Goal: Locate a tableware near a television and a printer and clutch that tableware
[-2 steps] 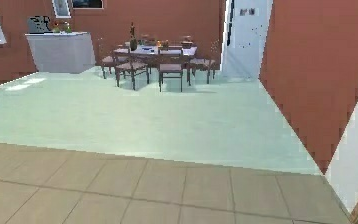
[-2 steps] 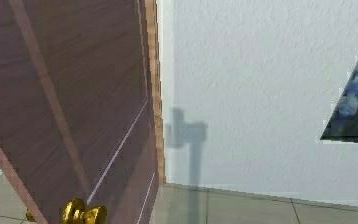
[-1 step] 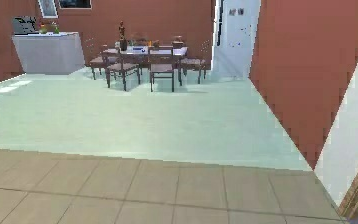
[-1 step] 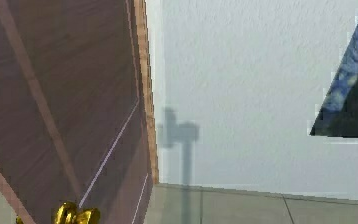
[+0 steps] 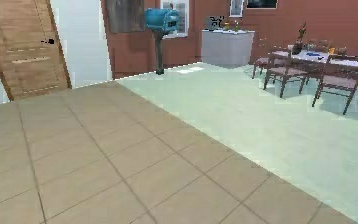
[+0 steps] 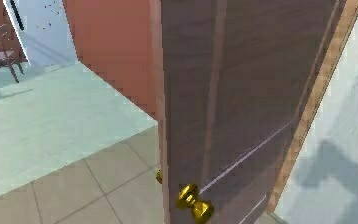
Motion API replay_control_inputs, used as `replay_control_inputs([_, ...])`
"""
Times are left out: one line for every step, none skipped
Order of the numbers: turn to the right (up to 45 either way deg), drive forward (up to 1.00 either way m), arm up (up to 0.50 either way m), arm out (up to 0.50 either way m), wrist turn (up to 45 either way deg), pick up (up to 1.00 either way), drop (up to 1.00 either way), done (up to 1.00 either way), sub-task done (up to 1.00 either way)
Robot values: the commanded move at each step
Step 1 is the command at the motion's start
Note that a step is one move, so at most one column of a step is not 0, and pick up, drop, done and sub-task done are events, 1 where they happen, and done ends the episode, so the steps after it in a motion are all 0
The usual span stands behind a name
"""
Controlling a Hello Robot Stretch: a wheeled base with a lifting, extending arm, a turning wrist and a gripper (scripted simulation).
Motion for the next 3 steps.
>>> replay_control_inputs([-45.0,0.00,0.00,0.00,0.0,0.00,0.00,0.00,0.00])
replay_control_inputs([-45.0,0.00,0.00,0.00,0.0,0.00,0.00,0.00,0.00])
replay_control_inputs([-12.0,0.00,0.00,0.00,0.0,0.00,0.00,0.00,0.00])
